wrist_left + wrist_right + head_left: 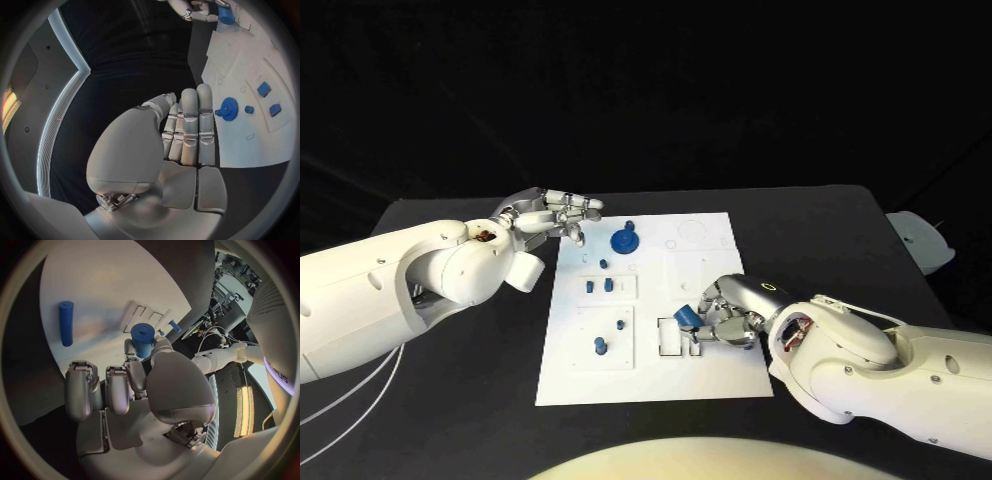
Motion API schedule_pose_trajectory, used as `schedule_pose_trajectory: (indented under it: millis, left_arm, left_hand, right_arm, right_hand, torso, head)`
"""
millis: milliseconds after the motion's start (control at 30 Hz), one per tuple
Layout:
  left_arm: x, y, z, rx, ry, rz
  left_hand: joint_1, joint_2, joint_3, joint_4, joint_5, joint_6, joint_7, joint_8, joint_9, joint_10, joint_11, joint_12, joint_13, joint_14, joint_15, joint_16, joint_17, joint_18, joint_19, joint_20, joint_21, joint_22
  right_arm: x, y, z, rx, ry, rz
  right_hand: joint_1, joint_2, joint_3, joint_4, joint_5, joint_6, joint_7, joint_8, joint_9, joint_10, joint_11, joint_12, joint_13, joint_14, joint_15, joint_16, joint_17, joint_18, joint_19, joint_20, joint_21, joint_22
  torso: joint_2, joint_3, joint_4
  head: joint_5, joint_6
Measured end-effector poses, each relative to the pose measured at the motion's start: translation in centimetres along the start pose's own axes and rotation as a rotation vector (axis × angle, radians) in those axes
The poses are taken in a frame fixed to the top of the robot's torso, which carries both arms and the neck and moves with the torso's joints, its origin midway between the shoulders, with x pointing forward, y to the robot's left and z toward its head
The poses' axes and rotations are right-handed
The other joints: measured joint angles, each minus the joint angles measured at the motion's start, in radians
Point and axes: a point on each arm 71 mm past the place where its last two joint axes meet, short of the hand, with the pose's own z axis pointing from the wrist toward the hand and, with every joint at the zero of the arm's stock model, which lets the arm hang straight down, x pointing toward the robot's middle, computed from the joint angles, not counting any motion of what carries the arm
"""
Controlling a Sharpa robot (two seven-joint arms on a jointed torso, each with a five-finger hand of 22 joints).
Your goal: Assemble the parts on the task board
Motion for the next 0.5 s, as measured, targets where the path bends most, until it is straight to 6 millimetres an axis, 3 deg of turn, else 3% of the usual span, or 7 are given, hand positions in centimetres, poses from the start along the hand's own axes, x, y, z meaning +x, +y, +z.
schedule_pose_trajectory:
  millis: [200, 333, 500]
  left_arm:
    - [0.05, 0.0, 0.02, 0.0, 0.001, 0.0]
    - [0.13, -0.01, 0.01, 0.0, 0.003, 0.0]
    - [0.33, -0.03, 0.02, 0.0, 0.008, -0.001]
  left_hand:
    - [0.0, 0.0, 0.0, 0.0, 0.0, 0.0, 0.0, 0.0, 0.0, 0.0, 0.0, 0.0, 0.0, 0.0, 0.0, 0.0, 0.0, 0.0, 0.0, 0.0, 0.0, 0.0]
    - [0.0, 0.0, 0.0, 0.0, 0.0, 0.0, 0.0, 0.004, 0.0, 0.0, 0.0, 0.004, 0.0, 0.0, 0.0, 0.0, 0.0, 0.0, 0.0, 0.0, 0.0, -0.001]
    - [0.0, 0.0, 0.0, 0.0, 0.0, 0.0, 0.0, 0.004, 0.0, 0.0, 0.0, 0.004, 0.0, 0.0, 0.0, 0.0, 0.0, 0.0, 0.0, 0.0, 0.0, -0.001]
  right_arm:
    - [0.61, 0.76, 0.47, -0.009, 0.04, 0.009]
    - [0.84, 1.05, 0.67, -0.012, 0.055, 0.013]
    - [0.95, 0.97, 0.86, -0.006, 0.064, 0.016]
  right_hand:
    - [-0.015, 0.014, -0.01, 0.004, -0.017, 0.0, 0.0, 0.003, 0.001, 0.0, 0.0, 0.0, -0.001, 0.0, 0.0, 0.0, 0.0, 0.0, 0.0, 0.0, 0.0, 0.0]
    - [-0.04, 0.007, -0.024, 0.003, -0.031, 0.001, 0.0, 0.009, 0.028, 0.0, 0.0, 0.0, 0.0, 0.0, 0.0, 0.0, 0.0, 0.0, 0.0, 0.0, 0.0, 0.0]
    - [-0.054, 0.003, -0.029, 0.004, -0.038, 0.008, -0.008, 0.012, 0.028, 0.0, 0.0, 0.0, 0.003, 0.0, 0.0, 0.0, 0.0, 0.0, 0.0, 0.0, 0.0, 0.0]
  torso:
    - [0.001, 0.0008, 0.0011]
    - [0.001, 0.0001, 0.0006]
    - [0.001, -0.0005, 0.0]
  head:
    - [0.006, 0.0]
    - [0.009, 0.0]
    - [0.011, 0.0]
